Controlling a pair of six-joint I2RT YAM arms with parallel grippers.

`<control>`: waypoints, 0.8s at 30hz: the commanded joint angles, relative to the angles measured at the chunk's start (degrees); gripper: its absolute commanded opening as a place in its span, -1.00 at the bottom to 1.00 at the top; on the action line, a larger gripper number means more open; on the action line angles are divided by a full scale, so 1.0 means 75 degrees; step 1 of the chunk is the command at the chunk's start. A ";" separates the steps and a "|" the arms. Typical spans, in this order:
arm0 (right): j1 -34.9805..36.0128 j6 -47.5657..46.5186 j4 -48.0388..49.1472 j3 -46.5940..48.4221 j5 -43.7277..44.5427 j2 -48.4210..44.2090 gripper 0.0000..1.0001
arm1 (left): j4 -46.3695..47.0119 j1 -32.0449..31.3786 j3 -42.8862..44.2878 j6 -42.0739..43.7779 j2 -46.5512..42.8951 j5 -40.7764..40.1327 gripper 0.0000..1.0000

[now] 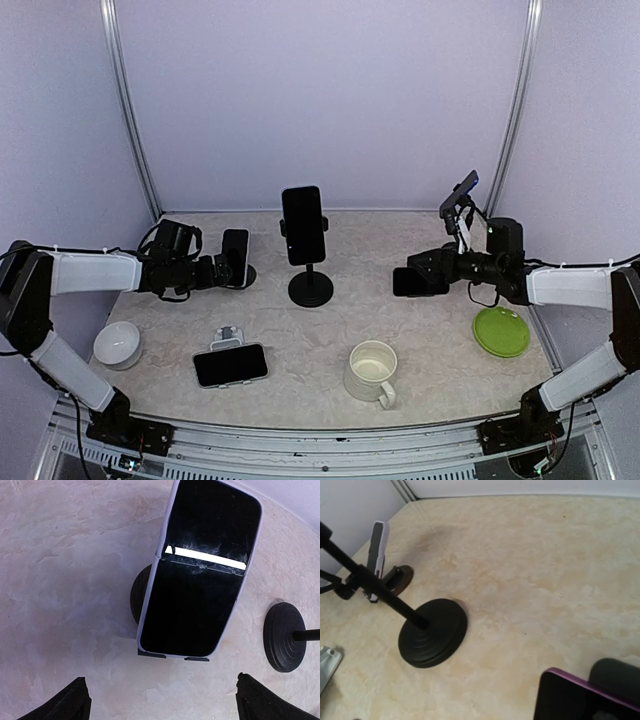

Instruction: Remove the phone from the phone stand

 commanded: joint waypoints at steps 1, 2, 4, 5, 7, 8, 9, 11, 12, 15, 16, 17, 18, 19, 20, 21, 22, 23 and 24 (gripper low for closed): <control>0.0100 -0.0147 0.0464 -0.0162 -0.0163 -0.0154 1.00 | -0.0376 -0.0100 0.0385 0.0124 -0.0216 -0.0605 0.98; 0.0104 -0.0163 0.0476 -0.0183 -0.0135 -0.0185 1.00 | -0.0571 -0.0106 0.0523 0.0137 -0.0232 -0.0733 0.98; 0.0111 -0.0175 0.0504 -0.0214 -0.0067 -0.0258 1.00 | -0.0928 -0.0116 0.0733 0.0179 -0.0275 -0.0953 0.98; 0.0113 -0.0192 0.0483 -0.0217 -0.0017 -0.0308 1.00 | -0.1063 -0.0118 0.0816 0.0159 -0.0338 -0.1079 0.98; 0.0118 -0.0269 0.0327 -0.0154 0.0166 -0.0406 1.00 | -0.1203 -0.0131 0.0919 0.0059 -0.0486 -0.1339 0.97; 0.0118 -0.0312 0.0214 -0.0091 0.0268 -0.0458 1.00 | -0.1271 -0.0146 0.0980 -0.0102 -0.0550 -0.1578 0.98; 0.0113 -0.0354 0.0055 0.0005 0.0409 -0.0501 1.00 | -0.1365 -0.0177 0.1051 -0.0321 -0.0624 -0.1929 0.98; 0.0114 -0.0388 -0.0252 0.0137 0.0590 -0.0601 1.00 | -0.1447 -0.0293 0.1111 -0.0436 -0.0765 -0.2317 0.98; 0.0114 -0.0405 -0.0300 0.0133 0.0606 -0.0692 1.00 | -0.1303 -0.0369 0.1078 -0.0211 -0.0831 -0.2219 0.98; 0.0118 -0.0208 -0.0105 -0.0091 0.0863 -0.1165 1.00 | -0.1031 -0.0742 0.1006 0.0130 -0.0968 -0.2426 0.98; 0.0118 -0.0147 -0.0038 -0.0174 0.0973 -0.1319 1.00 | -0.1065 -0.0829 0.1065 0.0239 -0.0942 -0.2524 0.98; 0.0118 -0.0100 0.0004 -0.0271 0.1099 -0.1454 1.00 | -0.1185 -0.0900 0.1173 0.0360 -0.0863 -0.2609 0.98; 0.0121 -0.0036 0.0004 -0.0335 0.1287 -0.1595 1.00 | -0.1391 -0.0924 0.1323 0.0492 -0.0752 -0.2577 0.98; 0.0118 0.0028 -0.0036 -0.0391 0.1470 -0.1707 1.00 | -0.1624 -0.0918 0.1513 0.0610 -0.0634 -0.2371 0.98; 0.0127 0.0033 -0.0088 -0.0413 0.1599 -0.1809 1.00 | -0.1722 -0.0902 0.1607 0.0858 -0.0564 -0.2193 0.98; 0.0109 0.0034 -0.0125 -0.0427 0.1646 -0.1884 1.00 | -0.1669 -0.0899 0.1616 0.1034 -0.0546 -0.2003 0.98; 0.0107 0.0025 -0.0137 -0.0458 0.1648 -0.1971 1.00 | -0.1541 -0.0886 0.1582 0.1155 -0.0547 -0.1818 0.98; 0.0108 0.0030 -0.0083 -0.0521 0.1630 -0.2057 1.00 | -0.1417 -0.0887 0.1559 0.1271 -0.0539 -0.1720 0.98; 0.0108 0.0023 -0.0004 -0.0608 0.1621 -0.2139 1.00 | -0.1413 -0.0884 0.1653 0.1283 -0.0462 -0.1790 0.98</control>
